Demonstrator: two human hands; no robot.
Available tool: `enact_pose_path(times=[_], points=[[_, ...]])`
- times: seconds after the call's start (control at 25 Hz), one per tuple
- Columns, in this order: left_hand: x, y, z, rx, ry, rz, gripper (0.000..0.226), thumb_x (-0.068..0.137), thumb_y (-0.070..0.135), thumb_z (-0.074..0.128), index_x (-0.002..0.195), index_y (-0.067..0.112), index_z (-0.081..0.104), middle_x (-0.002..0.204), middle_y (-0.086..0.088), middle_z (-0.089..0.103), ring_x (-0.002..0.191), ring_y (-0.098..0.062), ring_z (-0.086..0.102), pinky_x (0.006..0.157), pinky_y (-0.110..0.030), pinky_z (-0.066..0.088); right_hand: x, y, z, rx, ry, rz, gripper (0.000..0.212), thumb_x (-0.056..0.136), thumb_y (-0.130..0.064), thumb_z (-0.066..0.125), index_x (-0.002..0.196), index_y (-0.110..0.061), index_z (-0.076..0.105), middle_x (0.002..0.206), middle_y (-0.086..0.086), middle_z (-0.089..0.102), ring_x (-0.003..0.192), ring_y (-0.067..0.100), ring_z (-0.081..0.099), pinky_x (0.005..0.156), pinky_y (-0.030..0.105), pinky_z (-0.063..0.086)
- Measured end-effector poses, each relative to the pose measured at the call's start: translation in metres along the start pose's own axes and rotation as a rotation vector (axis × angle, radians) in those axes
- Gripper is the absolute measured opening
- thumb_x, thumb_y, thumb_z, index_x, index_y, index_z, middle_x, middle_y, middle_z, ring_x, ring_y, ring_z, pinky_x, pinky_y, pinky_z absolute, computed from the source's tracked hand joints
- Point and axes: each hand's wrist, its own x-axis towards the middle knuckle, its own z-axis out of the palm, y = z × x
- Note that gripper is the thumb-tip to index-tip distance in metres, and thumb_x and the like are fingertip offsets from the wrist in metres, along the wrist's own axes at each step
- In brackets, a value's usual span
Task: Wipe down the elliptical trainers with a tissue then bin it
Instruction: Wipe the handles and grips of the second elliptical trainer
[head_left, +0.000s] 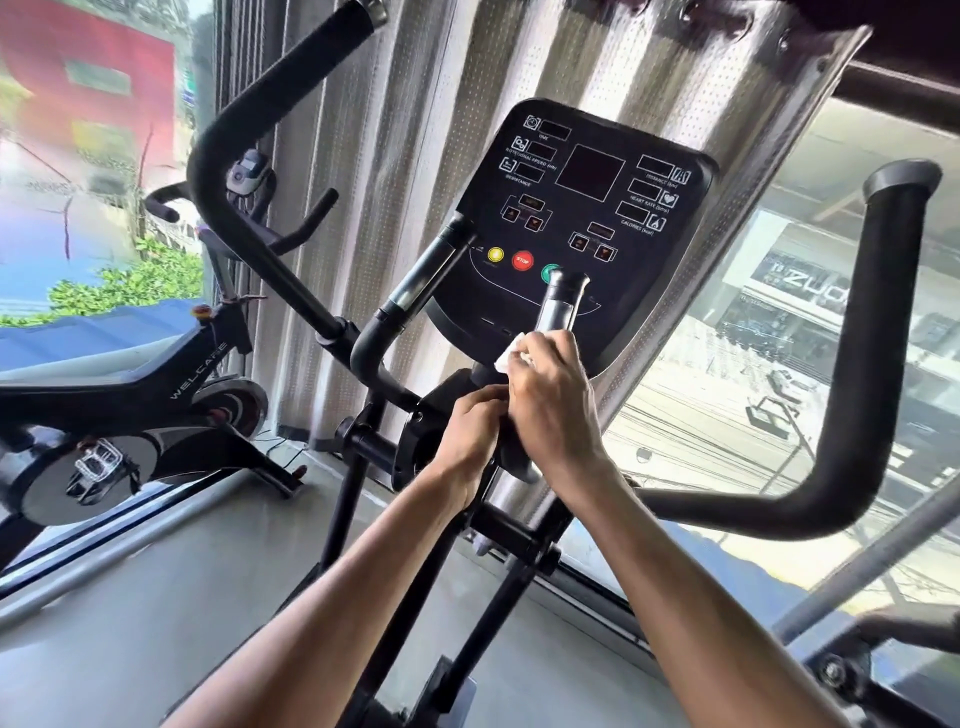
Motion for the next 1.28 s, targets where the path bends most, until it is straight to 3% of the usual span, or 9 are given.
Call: enact_pose_path(times=[0.16, 0.28, 0.36, 0.48, 0.6, 0.76, 0.96, 1.08, 1.28], points=[[-0.001, 0.0, -0.001, 0.015, 0.004, -0.015, 0.036, 0.099, 0.001, 0.045, 0.109, 0.014, 0.076, 0.099, -0.012, 0.078, 0.095, -0.024, 0.069, 0.089, -0.041, 0.053, -0.022, 0.009, -0.004, 0.188, 0.157, 0.156, 0.014, 0.096, -0.011, 0.066, 0.104, -0.005, 0.077, 0.11, 0.003, 0.067, 0.096, 0.021, 0.06, 0.081, 0.025, 0.055], [-0.004, 0.006, 0.0, 0.042, 0.022, -0.03, 0.036, 0.1, 0.004, 0.045, 0.1, 0.021, 0.077, 0.097, -0.003, 0.078, 0.095, -0.019, 0.07, 0.087, -0.034, 0.053, -0.037, 0.006, -0.001, 0.429, 0.287, 0.564, 0.016, 0.094, -0.016, 0.07, 0.102, -0.005, 0.079, 0.099, 0.003, 0.074, 0.088, 0.015, 0.069, 0.088, 0.012, 0.048], [-0.004, 0.005, 0.002, 0.055, 0.023, -0.03, 0.036, 0.1, 0.005, 0.044, 0.103, 0.02, 0.077, 0.105, -0.007, 0.079, 0.105, -0.026, 0.071, 0.098, -0.041, 0.053, -0.034, 0.003, 0.002, 0.537, 0.244, 0.833, 0.02, 0.095, -0.026, 0.069, 0.092, -0.01, 0.08, 0.085, 0.002, 0.076, 0.075, 0.015, 0.068, 0.09, 0.022, 0.05], [-0.009, 0.008, 0.003, 0.025, 0.016, -0.012, 0.039, 0.101, 0.0, 0.041, 0.105, 0.019, 0.075, 0.103, -0.006, 0.078, 0.099, -0.02, 0.07, 0.092, -0.034, 0.053, -0.042, -0.003, 0.001, 0.471, 0.28, 0.664, 0.017, 0.094, -0.019, 0.071, 0.099, -0.005, 0.079, 0.096, 0.005, 0.076, 0.086, 0.016, 0.069, 0.086, 0.02, 0.051], [-0.012, 0.009, 0.004, 0.008, -0.018, -0.002, 0.041, 0.099, -0.004, 0.04, 0.102, 0.017, 0.076, 0.089, -0.001, 0.078, 0.085, -0.014, 0.069, 0.078, -0.027, 0.052, -0.045, -0.01, -0.001, 0.414, 0.317, 0.53, 0.013, 0.092, -0.014, 0.073, 0.099, -0.005, 0.079, 0.101, 0.004, 0.071, 0.09, 0.019, 0.067, 0.082, 0.031, 0.056], [-0.013, 0.011, 0.001, -0.111, -0.028, -0.065, 0.04, 0.098, 0.0, 0.041, 0.092, 0.015, 0.078, 0.081, -0.006, 0.074, 0.076, -0.018, 0.067, 0.07, -0.028, 0.049, -0.042, -0.023, 0.001, 0.371, 0.319, 0.413, 0.012, 0.093, -0.013, 0.07, 0.099, -0.005, 0.077, 0.104, 0.003, 0.07, 0.093, 0.016, 0.063, 0.087, 0.015, 0.046], [-0.018, 0.016, -0.002, -0.139, -0.035, -0.136, 0.038, 0.102, 0.014, 0.049, 0.083, 0.014, 0.081, 0.086, -0.004, 0.078, 0.081, -0.017, 0.07, 0.084, -0.031, 0.052, -0.063, -0.021, 0.012, 0.481, 0.436, 0.574, 0.018, 0.097, -0.012, 0.068, 0.112, -0.008, 0.076, 0.109, 0.001, 0.072, 0.097, 0.01, 0.065, 0.092, 0.012, 0.045], [-0.02, 0.021, -0.001, 0.034, -0.004, -0.052, 0.024, 0.104, 0.012, 0.052, 0.095, 0.015, 0.075, 0.081, 0.002, 0.077, 0.077, -0.013, 0.069, 0.077, -0.024, 0.056, -0.063, -0.013, 0.019, 0.69, 0.377, 0.883, 0.019, 0.096, -0.016, 0.068, 0.112, -0.011, 0.076, 0.1, -0.007, 0.075, 0.088, 0.003, 0.068, 0.088, 0.008, 0.044], [-0.014, 0.025, 0.004, 0.265, 0.028, 0.022, 0.021, 0.103, 0.021, 0.061, 0.115, 0.008, 0.073, 0.103, -0.01, 0.078, 0.089, -0.015, 0.067, 0.093, -0.032, 0.054, 0.001, 0.034, 0.033, 1.461, 0.368, 1.148, 0.019, 0.093, 0.004, 0.065, 0.111, 0.006, 0.072, 0.076, -0.003, 0.072, 0.062, -0.003, 0.062, 0.067, 0.019, 0.051]])
